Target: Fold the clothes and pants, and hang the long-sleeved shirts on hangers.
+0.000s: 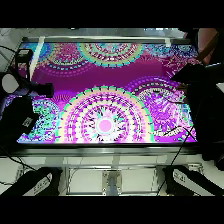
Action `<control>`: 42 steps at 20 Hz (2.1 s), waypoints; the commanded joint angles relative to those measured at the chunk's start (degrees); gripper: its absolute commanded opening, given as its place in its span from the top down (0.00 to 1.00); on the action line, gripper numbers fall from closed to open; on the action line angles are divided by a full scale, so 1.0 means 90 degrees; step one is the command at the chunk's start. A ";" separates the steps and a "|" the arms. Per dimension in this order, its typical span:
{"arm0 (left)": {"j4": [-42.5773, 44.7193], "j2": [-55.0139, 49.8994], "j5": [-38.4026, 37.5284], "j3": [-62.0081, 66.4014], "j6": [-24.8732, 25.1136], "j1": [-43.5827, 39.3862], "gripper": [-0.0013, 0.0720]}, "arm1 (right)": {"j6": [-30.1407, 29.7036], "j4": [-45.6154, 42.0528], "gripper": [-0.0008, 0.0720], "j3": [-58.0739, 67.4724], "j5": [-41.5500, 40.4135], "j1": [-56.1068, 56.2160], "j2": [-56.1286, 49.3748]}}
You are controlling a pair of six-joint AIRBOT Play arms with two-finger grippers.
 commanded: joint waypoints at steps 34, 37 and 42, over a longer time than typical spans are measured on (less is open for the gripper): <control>0.0631 -0.3483 0.0831 0.0782 0.0061 0.4758 0.07 | 0.0063 -0.0410 0.05 -0.0061 -0.0799 0.0053 -0.0250; 0.0466 -0.3857 0.0831 0.1202 0.0454 0.4796 0.00 | 0.0304 -0.0410 0.05 -0.0061 -0.0799 0.0053 -0.0284; 0.0474 -0.4095 0.0821 0.1348 0.0707 0.4796 0.40 | 0.0391 -0.0410 0.05 -0.0061 -0.0804 0.0053 -0.0284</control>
